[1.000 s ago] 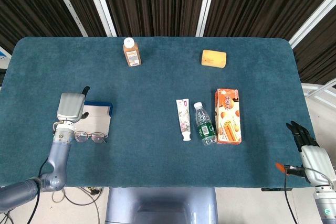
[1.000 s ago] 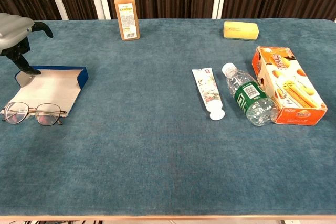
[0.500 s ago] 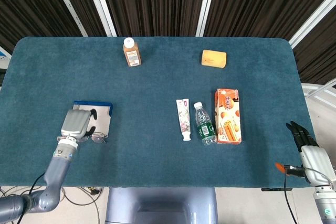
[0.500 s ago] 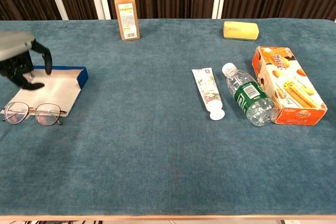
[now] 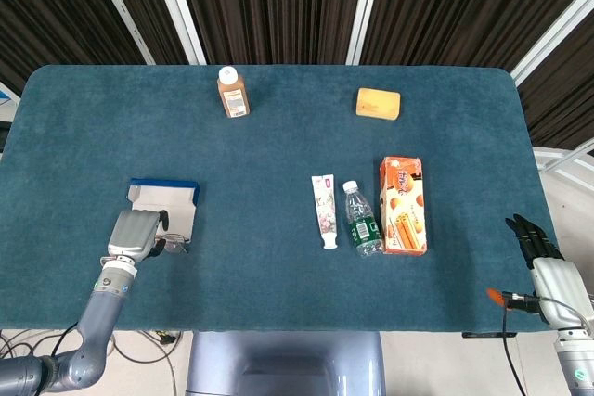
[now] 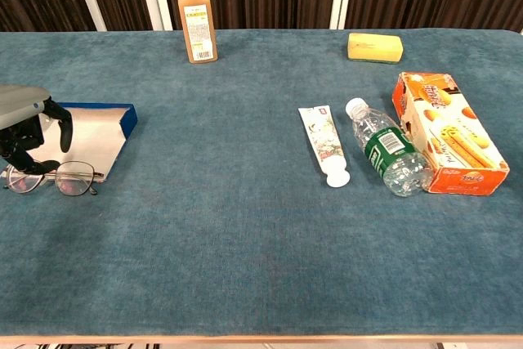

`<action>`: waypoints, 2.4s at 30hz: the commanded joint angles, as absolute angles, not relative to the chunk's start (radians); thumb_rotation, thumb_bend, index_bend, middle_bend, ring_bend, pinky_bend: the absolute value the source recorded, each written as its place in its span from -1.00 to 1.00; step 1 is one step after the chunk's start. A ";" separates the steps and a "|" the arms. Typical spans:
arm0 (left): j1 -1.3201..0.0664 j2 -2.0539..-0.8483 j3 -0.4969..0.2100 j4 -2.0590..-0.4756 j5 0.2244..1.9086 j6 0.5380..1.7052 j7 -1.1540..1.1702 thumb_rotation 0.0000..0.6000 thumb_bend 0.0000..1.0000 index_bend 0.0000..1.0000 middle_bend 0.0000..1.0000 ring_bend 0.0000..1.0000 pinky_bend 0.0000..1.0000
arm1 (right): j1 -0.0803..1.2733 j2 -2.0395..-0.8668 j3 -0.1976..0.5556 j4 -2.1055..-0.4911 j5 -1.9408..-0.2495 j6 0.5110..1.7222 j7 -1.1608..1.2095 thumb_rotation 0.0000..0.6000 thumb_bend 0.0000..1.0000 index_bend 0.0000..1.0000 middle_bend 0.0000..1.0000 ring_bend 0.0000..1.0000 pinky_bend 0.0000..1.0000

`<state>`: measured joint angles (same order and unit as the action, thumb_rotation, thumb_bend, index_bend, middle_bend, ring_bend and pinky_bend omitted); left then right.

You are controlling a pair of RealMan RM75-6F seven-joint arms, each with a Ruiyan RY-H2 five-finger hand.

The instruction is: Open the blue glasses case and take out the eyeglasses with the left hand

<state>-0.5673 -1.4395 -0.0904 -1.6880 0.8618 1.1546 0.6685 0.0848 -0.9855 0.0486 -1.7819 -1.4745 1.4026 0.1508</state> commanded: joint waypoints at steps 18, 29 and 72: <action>-0.564 -1.460 -0.084 -1.629 0.830 1.154 0.659 1.00 -0.33 0.06 1.00 0.96 1.00 | 0.084 -0.985 0.049 -1.784 -1.472 1.403 0.147 1.00 -0.68 -1.00 -1.00 -1.00 -0.63; -0.563 -1.468 -0.075 -1.622 0.830 1.146 0.655 1.00 -0.33 0.07 1.00 0.96 1.00 | 0.084 -0.985 0.049 -1.785 -1.471 1.402 0.145 1.00 -0.68 -1.00 -1.00 -1.00 -0.63; -0.681 -1.563 -0.173 -1.707 0.726 1.130 0.727 1.00 -0.07 0.19 1.00 0.96 1.00 | 0.085 -0.985 0.050 -1.788 -1.465 1.399 0.148 1.00 -0.68 -1.00 -1.00 -1.00 -0.63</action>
<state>-0.6622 -1.5430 -0.1612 -1.7064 0.7380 1.1311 0.7126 0.0846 -0.9847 0.0498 -1.7881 -1.4652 1.3988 0.1480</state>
